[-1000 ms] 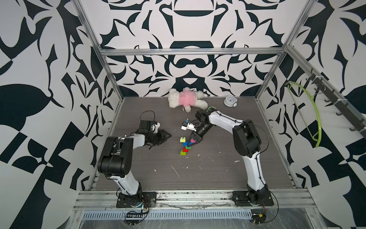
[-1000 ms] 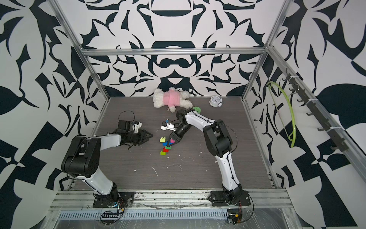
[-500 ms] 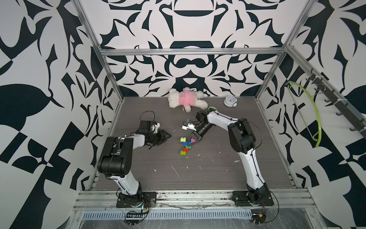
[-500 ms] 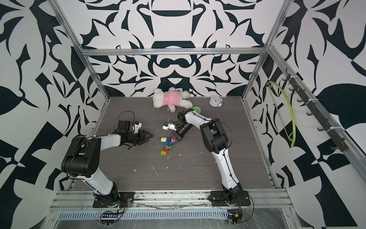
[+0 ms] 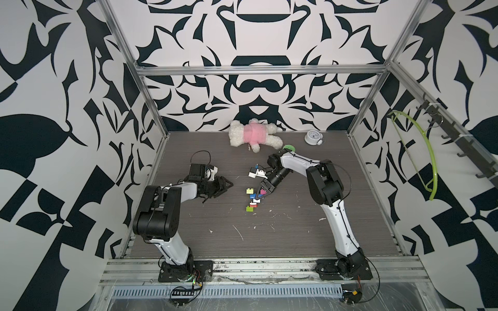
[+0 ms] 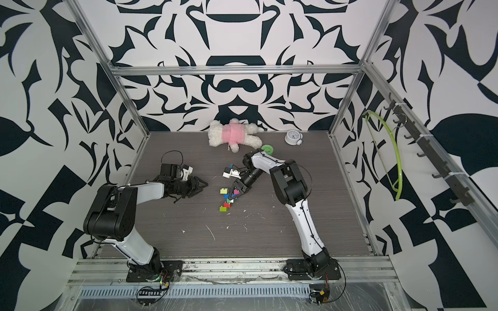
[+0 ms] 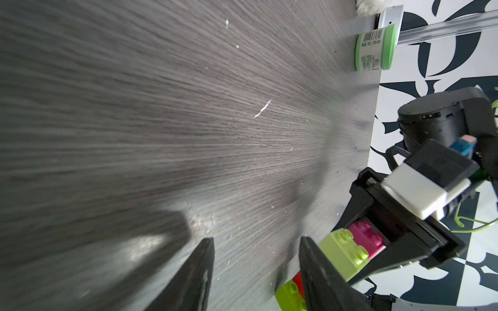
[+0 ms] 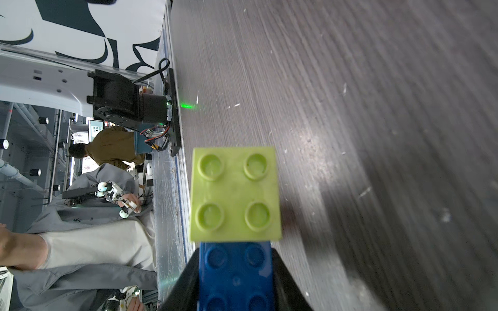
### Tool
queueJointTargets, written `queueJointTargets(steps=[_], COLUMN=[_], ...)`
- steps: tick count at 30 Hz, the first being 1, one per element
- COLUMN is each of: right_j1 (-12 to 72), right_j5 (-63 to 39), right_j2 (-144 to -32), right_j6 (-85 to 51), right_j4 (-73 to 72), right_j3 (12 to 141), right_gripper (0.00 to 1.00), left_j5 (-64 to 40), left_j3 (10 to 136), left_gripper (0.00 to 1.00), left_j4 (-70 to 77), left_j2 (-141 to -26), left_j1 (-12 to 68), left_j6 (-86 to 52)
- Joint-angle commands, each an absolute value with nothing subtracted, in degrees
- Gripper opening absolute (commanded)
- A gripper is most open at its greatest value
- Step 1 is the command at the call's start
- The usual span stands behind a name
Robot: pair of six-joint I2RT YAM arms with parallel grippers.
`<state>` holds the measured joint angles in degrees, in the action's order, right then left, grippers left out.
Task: Assemble the letter y with lego
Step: Place the lego brick at the center of the board.
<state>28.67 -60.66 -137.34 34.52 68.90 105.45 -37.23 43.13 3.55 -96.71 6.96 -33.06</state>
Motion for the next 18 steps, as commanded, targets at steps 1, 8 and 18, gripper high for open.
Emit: queueJointTargets(steps=[1,8,18], right_j1=[28.27,27.52,26.99], right_j5=[-63.56,-61.92,-58.4], right_j2=[-136.84,-137.17,-138.18], right_j6=[36.91,36.06,34.03], right_j4=[72.77,72.86,72.6], right_j3=[107.85,108.06,109.17], right_gripper=[0.38,0.47,0.56], left_j5=[-37.45,-37.53,-37.53], left_j3=[42.12,42.15,42.1], left_gripper=[0.55,0.56,0.55], left_j4=[2.46,2.55,2.55], left_j2=[-96.48,-96.55,-96.62], left_j1=[6.67,6.68,6.68], left_j6=[-32.96,-32.98,-33.05])
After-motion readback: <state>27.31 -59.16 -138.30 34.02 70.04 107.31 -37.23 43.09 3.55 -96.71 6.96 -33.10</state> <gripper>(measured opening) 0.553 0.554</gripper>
